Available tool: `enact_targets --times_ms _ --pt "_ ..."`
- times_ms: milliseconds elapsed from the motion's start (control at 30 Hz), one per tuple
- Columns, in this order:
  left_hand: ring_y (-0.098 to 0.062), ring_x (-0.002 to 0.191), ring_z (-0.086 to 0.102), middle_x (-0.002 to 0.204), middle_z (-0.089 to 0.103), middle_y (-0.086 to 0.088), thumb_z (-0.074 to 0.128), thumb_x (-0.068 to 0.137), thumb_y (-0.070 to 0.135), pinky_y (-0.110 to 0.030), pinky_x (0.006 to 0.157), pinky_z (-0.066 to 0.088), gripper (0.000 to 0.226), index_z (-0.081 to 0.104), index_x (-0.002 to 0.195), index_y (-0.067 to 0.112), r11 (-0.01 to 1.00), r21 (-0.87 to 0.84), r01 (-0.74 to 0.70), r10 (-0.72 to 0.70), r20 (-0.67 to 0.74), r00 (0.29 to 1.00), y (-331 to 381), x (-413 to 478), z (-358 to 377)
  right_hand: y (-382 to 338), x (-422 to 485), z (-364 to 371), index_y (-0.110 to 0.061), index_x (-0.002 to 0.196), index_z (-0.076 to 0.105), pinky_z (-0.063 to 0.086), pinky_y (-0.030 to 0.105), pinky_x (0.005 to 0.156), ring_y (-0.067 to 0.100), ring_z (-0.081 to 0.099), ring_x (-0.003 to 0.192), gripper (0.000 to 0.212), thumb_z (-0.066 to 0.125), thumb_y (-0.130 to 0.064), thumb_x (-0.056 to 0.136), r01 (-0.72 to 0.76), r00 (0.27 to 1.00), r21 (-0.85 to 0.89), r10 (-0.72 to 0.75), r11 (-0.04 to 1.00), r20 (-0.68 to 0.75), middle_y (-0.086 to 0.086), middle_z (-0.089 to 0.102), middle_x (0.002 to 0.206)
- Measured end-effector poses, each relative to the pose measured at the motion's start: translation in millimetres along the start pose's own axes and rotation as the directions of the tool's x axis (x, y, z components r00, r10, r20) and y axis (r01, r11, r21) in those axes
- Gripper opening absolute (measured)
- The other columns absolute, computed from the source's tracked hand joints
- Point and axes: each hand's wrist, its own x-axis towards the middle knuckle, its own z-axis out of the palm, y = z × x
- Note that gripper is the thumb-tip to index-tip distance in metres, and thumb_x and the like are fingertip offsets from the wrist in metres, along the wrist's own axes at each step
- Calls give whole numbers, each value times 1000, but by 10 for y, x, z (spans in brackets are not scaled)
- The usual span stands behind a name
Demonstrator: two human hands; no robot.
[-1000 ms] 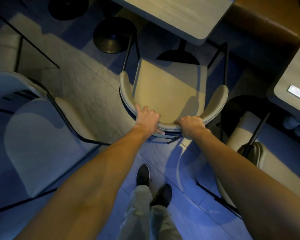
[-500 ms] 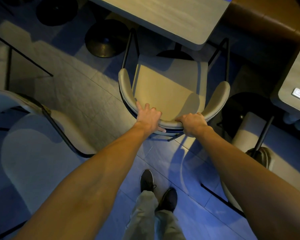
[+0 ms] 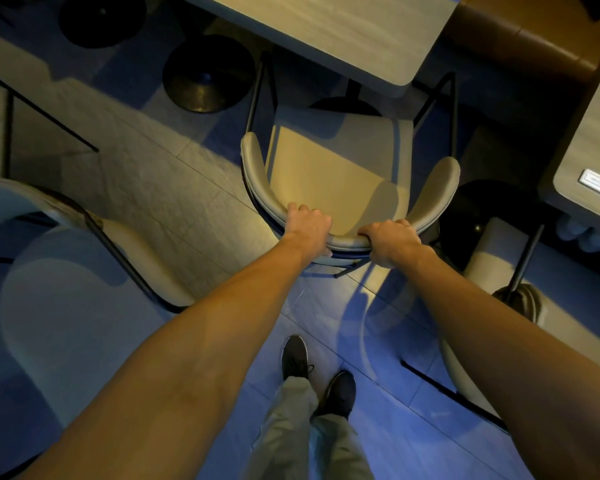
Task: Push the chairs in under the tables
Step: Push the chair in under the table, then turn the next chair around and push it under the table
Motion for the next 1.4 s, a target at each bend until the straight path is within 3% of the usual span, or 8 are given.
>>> enact_targets --times_ms 167,400,600,700,833,1100,1300,1400 --pt "-27 113 58 116 65 -6 62 88 60 -44 93 40 51 62 121 22 1000 7 2 -1 -92 996 -84 -311 -142 -159 -188 -219 -23 121 62 49 41 83 28 62 98 32 56 -18 89 -13 1000 78 11 997 28 5 66 109" --pt "-27 113 57 118 62 -7 51 96 50 -43 89 45 40 63 122 21 983 -124 133 -163 -278 947 -341 -1168 -445 -707 -703 -653 -24 140 50 49 41 94 33 57 118 47 53 -24 93 104 993 60 -100 993 -57 11 59 132" --pt "-29 116 57 124 61 -9 47 98 51 -44 92 45 43 63 125 21 938 -246 244 -321 -356 877 -635 -2105 -404 -1350 -1269 -1026 -14 126 59 52 42 88 37 61 108 36 52 -24 92 287 934 -29 -286 958 -216 16 67 117" --pt "-28 113 58 122 62 -9 46 99 50 -42 91 48 43 63 125 20 897 -323 303 -410 -350 842 -853 -2635 -251 -1793 -1529 -1161 -18 128 59 52 40 87 36 62 109 37 52 -25 92 350 903 -38 -348 936 -252 14 67 116" --pt "-28 113 57 122 62 -8 45 99 53 -43 87 46 46 60 128 21 822 -418 387 -529 -309 790 -1146 -3351 37 -2482 -1914 -1252 -23 139 53 50 41 95 30 59 118 48 56 -27 91 423 861 -116 -438 899 -257 8 64 129" --pt "-30 120 54 129 60 -10 45 98 52 -44 95 43 46 60 129 22 749 -442 493 -643 -308 701 -1830 -4819 606 -4033 -2671 -1230 -23 137 56 48 41 93 31 57 121 44 57 -29 93 510 758 -275 -577 815 -305 11 62 131" --pt "-31 124 50 133 55 -12 45 99 50 -45 97 41 48 56 135 19 729 -398 557 -674 -274 686 -2352 -5982 1295 -5251 -3192 -926 -20 136 56 49 40 95 29 60 118 44 58 -33 94 498 753 -268 -564 825 -339 11 63 128" --pt "-32 122 50 133 55 -13 44 99 50 -44 95 41 48 57 133 18 735 -357 577 -669 -242 703 -2600 -6387 1637 -5751 -3290 -674 -18 140 53 46 38 98 30 58 120 49 57 -32 94 513 781 -206 -553 833 -291 13 63 130"
